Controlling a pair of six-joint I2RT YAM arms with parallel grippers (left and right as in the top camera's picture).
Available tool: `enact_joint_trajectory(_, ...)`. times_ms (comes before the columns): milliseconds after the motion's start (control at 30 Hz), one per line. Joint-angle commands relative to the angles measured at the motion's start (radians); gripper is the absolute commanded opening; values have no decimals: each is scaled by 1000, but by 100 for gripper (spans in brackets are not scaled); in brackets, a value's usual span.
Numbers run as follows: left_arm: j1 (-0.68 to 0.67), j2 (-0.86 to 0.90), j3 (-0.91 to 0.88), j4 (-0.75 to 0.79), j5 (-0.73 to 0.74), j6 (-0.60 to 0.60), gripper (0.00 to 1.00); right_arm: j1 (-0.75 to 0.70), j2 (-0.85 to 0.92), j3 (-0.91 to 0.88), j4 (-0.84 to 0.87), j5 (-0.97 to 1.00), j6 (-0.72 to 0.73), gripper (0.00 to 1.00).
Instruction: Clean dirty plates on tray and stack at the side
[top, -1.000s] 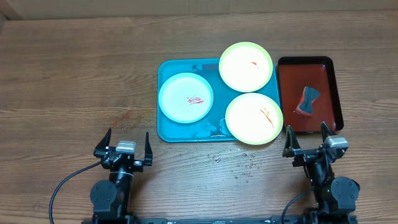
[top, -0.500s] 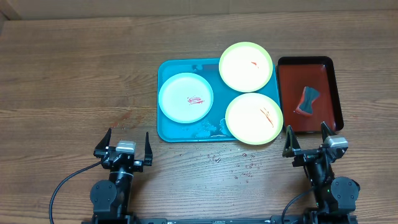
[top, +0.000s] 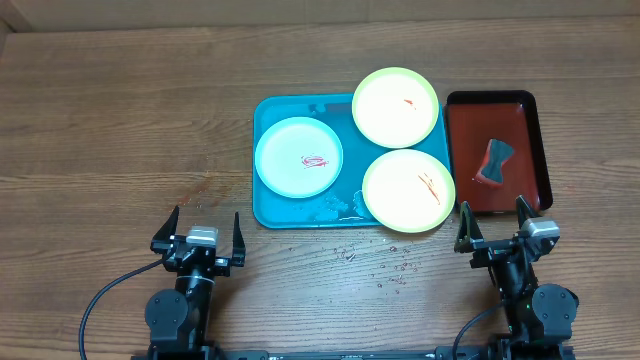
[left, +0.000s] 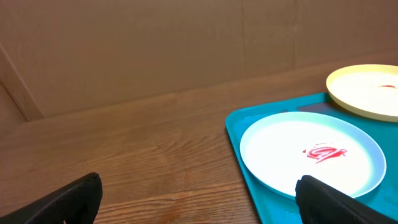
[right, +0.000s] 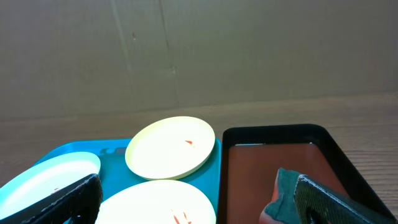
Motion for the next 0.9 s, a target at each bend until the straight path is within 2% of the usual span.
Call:
enact_joint_trajectory(0, 4, -11, -6, 1, -11, 4, 100, 6, -7, -10, 5, 10, 0, 100)
enact_joint_trajectory(867, 4, -11, -6, 2, 1, 3, 99, 5, -7, -10, 16, 16, 0, 100)
